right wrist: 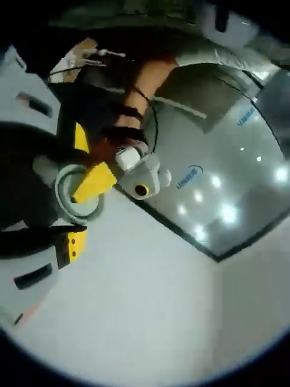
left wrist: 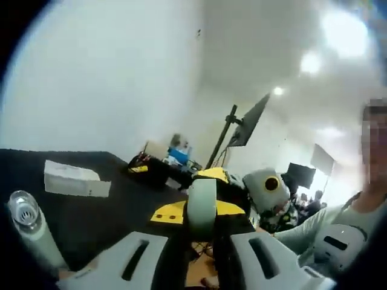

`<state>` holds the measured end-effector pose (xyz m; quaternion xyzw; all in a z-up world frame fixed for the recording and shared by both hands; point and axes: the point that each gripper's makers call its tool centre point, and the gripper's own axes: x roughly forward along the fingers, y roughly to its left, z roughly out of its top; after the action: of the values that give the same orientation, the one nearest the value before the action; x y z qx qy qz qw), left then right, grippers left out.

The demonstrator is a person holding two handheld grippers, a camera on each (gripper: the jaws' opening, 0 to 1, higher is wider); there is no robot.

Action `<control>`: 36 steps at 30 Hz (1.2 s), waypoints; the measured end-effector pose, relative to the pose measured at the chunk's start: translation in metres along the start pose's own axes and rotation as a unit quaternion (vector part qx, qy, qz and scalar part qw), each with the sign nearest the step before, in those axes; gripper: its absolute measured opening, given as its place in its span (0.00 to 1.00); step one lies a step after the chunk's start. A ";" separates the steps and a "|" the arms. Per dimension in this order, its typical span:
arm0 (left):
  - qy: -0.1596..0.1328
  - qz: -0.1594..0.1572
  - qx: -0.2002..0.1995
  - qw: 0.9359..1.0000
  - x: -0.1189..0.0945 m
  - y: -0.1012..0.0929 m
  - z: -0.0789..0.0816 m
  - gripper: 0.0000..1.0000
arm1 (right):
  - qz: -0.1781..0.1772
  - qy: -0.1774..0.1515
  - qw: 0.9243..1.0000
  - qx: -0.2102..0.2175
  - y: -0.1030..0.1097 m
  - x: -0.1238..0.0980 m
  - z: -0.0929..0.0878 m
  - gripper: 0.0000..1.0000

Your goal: Assemble the cup parts correctly, then place the assembled cup into the box.

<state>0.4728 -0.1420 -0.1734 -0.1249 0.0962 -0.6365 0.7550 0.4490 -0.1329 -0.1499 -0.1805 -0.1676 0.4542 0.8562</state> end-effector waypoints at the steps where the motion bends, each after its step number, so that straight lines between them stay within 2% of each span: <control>1: 0.000 0.012 0.032 0.999 -0.001 0.001 0.002 0.12 | 0.004 -0.002 1.000 0.018 -0.003 -0.003 0.000 0.42; 4: -0.016 0.026 0.085 0.996 -0.005 0.001 0.011 0.11 | 0.017 -0.004 0.995 0.101 -0.016 -0.014 -0.003 0.47; 5: -0.016 0.041 0.108 0.993 -0.007 0.004 0.014 0.11 | 0.033 -0.008 0.991 0.131 -0.017 -0.017 -0.003 0.48; 6: -0.018 0.046 0.136 0.990 -0.009 0.003 0.018 0.11 | 0.031 -0.008 0.986 0.161 -0.022 -0.019 -0.004 0.49; 7: -0.025 0.048 0.150 0.987 -0.011 0.001 0.022 0.12 | 0.036 -0.010 0.985 0.171 -0.025 -0.022 -0.004 0.48; 8: -0.027 0.056 0.186 0.981 -0.014 0.000 0.026 0.11 | 0.047 0.000 0.981 0.186 -0.024 -0.026 -0.006 0.48; 10: -0.032 0.071 0.210 0.975 -0.019 0.001 0.033 0.11 | 0.047 0.009 0.980 0.194 -0.030 -0.030 -0.009 0.46; 11: -0.031 0.073 0.239 0.968 -0.021 0.000 0.036 0.12 | 0.051 0.020 0.976 0.211 -0.031 -0.034 -0.011 0.46; 12: -0.034 0.077 0.258 0.962 -0.023 -0.002 0.040 0.12 | 0.046 0.018 0.976 0.212 -0.035 -0.036 -0.010 0.46; 13: -0.032 0.081 0.285 0.954 -0.026 -0.003 0.042 0.11 | 0.058 0.026 0.972 0.227 -0.033 -0.038 -0.012 0.46; 14: -0.035 0.078 0.302 0.949 -0.027 -0.007 0.045 0.12 | 0.074 0.026 0.966 0.246 -0.030 -0.041 -0.010 0.47; 15: -0.028 0.083 0.325 0.942 -0.029 -0.007 0.046 0.12 | 0.087 0.028 0.958 0.271 -0.029 -0.043 -0.009 0.50; 17: -0.014 0.096 0.358 0.929 -0.030 -0.007 0.047 0.12 | 0.098 0.024 0.952 0.291 -0.030 -0.044 -0.006 0.53; 18: -0.004 0.100 0.387 0.916 -0.030 -0.007 0.047 0.12 | 0.105 0.027 0.948 0.298 -0.030 -0.046 -0.006 0.53; 20: 0.000 0.108 0.410 0.905 -0.031 -0.009 0.048 0.12 | 0.111 0.025 0.946 0.305 -0.034 -0.047 -0.007 0.54; 21: 0.000 0.108 0.430 0.896 -0.032 -0.012 0.049 0.12 | 0.123 0.025 0.939 0.321 -0.033 -0.050 -0.007 0.55; 22: -0.005 0.106 0.428 0.898 -0.033 -0.016 0.050 0.12 | 0.136 0.021 0.931 0.338 -0.034 -0.052 -0.006 0.58; 23: -0.004 0.110 0.447 0.888 -0.034 -0.018 0.052 0.12 | 0.139 0.015 0.923 0.358 -0.037 -0.053 -0.005 0.62; 24: 0.002 0.117 0.469 0.876 -0.035 -0.018 0.053 0.12 | 0.142 0.006 0.918 0.370 -0.041 -0.054 -0.003 0.65; 25: 0.017 0.130 0.501 0.855 -0.036 -0.018 0.053 0.12 | 0.153 0.001 0.913 0.379 -0.043 -0.056 -0.001 0.66; 26: 0.028 0.139 0.525 0.839 -0.036 -0.018 0.052 0.12 | 0.151 -0.001 0.914 0.376 -0.047 -0.056 -0.002 0.67; 27: 0.040 0.141 0.543 0.827 -0.034 -0.019 0.049 0.12 | 0.152 -0.009 0.915 0.374 -0.050 -0.055 0.001 0.70; 28: 0.047 0.146 0.559 0.815 -0.033 -0.019 0.048 0.12 | 0.169 -0.008 0.911 0.376 -0.046 -0.055 0.004 0.74; 29: 0.061 0.150 0.580 0.799 -0.031 -0.019 0.046 0.12 | 0.176 -0.006 0.909 0.379 -0.045 -0.053 0.005 0.78; 30: 0.066 0.149 0.588 0.792 -0.029 -0.021 0.044 0.12 | 0.175 -0.004 0.909 0.379 -0.045 -0.050 0.006 0.82; 31: 0.066 0.146 0.603 0.781 -0.027 -0.023 0.043 0.12 | 0.177 -0.001 0.910 0.376 -0.043 -0.047 0.006 0.82; 32: 0.069 0.144 0.606 0.779 -0.026 -0.023 0.043 0.12 | 0.178 0.002 0.910 0.373 -0.042 -0.045 0.006 0.82; 33: 0.067 0.145 0.613 0.774 -0.023 -0.024 0.043 0.12 | 0.178 0.008 0.910 0.373 -0.040 -0.041 0.004 0.83; 34: 0.075 0.146 0.630 0.759 -0.020 -0.026 0.041 0.12 | 0.178 0.014 0.911 0.372 -0.039 -0.037 0.004 0.83; 35: 0.079 0.154 0.639 0.750 -0.019 -0.025 0.041 0.12 | 0.177 0.017 0.912 0.369 -0.037 -0.033 0.003 0.83; 36: 0.081 0.159 0.656 0.734 -0.017 -0.026 0.042 0.12 | 0.180 0.021 0.911 0.371 -0.036 -0.030 0.003 0.83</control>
<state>0.4579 -0.1265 -0.1257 0.4699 -0.2658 -0.4202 0.7294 0.4574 -0.1765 -0.1343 0.1138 0.0661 0.6259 0.7687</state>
